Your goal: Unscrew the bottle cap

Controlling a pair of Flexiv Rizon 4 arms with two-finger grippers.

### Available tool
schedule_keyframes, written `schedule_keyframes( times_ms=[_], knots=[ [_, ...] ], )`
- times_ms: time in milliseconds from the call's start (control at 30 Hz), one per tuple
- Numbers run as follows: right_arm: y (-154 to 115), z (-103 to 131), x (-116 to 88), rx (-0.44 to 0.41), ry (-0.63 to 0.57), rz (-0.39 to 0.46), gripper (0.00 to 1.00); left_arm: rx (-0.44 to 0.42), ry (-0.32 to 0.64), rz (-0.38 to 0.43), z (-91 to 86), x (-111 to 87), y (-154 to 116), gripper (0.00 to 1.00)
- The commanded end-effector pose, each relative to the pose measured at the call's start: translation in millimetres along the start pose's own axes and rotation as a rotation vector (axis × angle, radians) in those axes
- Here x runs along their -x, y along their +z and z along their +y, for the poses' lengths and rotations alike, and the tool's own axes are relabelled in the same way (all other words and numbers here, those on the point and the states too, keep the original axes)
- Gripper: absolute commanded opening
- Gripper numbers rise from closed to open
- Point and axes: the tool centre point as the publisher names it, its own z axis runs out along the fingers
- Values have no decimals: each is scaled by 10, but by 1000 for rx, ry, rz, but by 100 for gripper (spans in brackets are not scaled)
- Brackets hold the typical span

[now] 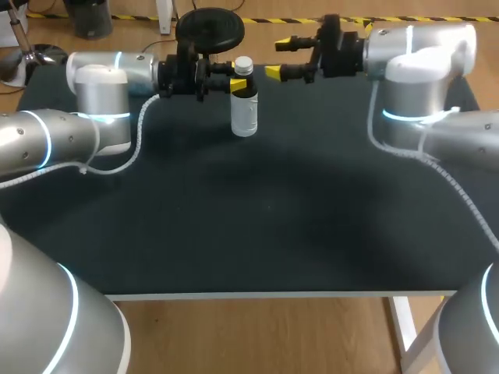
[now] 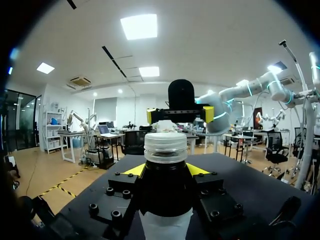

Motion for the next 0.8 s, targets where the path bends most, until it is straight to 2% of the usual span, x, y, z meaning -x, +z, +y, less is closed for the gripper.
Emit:
schedule_keyframes(
  times_ms=[33,400,800],
  knots=[
    [132,3,-69,3,1,-3,100,-1,2,-3,2,-2,9,0],
    [396,-10,-205,-4,1,47,100,-1,2,-3,2,-2,9,0],
    [543,-92,-150,1,22,40,100,-1,2,-3,2,-2,9,0]
  ],
)
